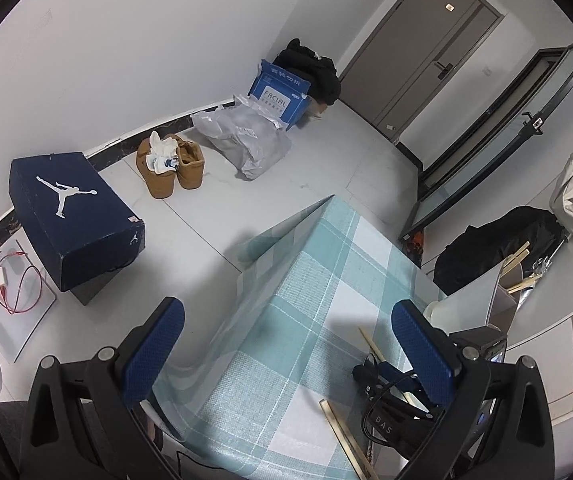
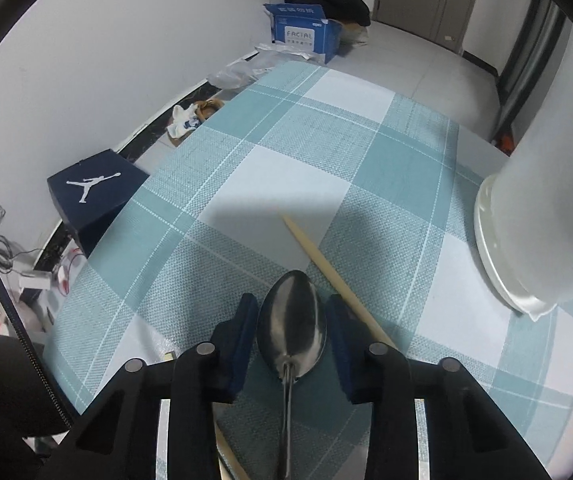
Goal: Organize utensils
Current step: 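Lower the right tool onto the silver spoon and grasp its handle, then lift the spoon with the right tool while the left tool grasps a wooden chopstick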
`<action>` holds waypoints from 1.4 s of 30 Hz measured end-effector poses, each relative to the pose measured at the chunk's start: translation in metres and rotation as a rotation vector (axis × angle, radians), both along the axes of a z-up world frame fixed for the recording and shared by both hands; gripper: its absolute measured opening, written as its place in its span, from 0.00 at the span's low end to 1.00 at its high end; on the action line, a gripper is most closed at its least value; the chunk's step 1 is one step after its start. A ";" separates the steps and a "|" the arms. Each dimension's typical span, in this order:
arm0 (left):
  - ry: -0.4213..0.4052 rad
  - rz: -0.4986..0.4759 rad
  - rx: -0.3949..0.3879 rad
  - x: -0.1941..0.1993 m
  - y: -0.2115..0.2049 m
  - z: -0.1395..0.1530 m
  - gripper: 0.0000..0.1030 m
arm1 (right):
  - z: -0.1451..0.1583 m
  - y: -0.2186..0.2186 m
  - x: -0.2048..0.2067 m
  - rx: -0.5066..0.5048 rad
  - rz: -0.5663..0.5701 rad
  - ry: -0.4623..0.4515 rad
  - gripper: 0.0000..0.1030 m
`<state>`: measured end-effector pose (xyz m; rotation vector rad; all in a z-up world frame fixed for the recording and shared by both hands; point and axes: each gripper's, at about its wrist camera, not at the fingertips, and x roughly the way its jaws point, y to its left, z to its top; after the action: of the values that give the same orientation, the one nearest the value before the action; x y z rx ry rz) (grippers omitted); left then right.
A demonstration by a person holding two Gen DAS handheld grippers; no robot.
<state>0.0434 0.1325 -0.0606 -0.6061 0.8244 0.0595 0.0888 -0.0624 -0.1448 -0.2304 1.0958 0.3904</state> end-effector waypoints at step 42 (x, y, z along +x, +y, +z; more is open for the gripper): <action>0.238 -0.161 0.080 0.039 -0.094 -0.031 0.98 | 0.083 -0.166 -0.059 0.392 -0.181 -0.388 0.33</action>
<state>0.0828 0.0388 -0.0919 -0.4604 1.0937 0.0175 0.0295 -0.2286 -0.0620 0.1370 0.6353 0.3713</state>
